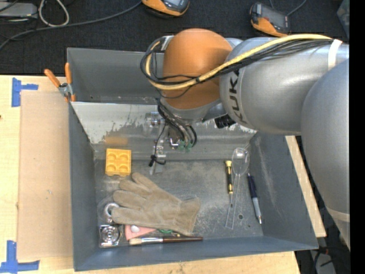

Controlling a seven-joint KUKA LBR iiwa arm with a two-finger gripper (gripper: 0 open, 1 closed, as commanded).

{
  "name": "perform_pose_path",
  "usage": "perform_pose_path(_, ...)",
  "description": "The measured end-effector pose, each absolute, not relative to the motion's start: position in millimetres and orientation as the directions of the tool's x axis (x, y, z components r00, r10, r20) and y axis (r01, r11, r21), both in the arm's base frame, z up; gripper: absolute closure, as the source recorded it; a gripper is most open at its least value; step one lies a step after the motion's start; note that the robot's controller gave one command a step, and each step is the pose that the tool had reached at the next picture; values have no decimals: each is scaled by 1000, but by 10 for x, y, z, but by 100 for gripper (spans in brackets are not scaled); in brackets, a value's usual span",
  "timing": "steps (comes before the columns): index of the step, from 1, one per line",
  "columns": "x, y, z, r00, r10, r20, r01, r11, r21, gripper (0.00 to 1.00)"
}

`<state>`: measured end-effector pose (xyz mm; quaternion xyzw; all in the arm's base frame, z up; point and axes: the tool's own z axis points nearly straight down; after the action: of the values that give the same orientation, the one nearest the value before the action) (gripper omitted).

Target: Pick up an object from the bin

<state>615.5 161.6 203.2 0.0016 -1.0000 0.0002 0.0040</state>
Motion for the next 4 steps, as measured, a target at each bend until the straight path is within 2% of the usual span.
perform_pose_path(1, 6170, 1604, 2082, -1000, 2, 1, 2, 1000, 0, 0)
perform_pose_path(2, 6034, 2092, 668, -997, 76, 8, 76, 997, -1, 0)
perform_pose_path(3, 5836, 2207, 1357, -988, 157, -12, 157, 988, 5, 0)
perform_pose_path(4, 5586, 1772, 982, -1000, 17, 11, 17, 1000, -3, 0)
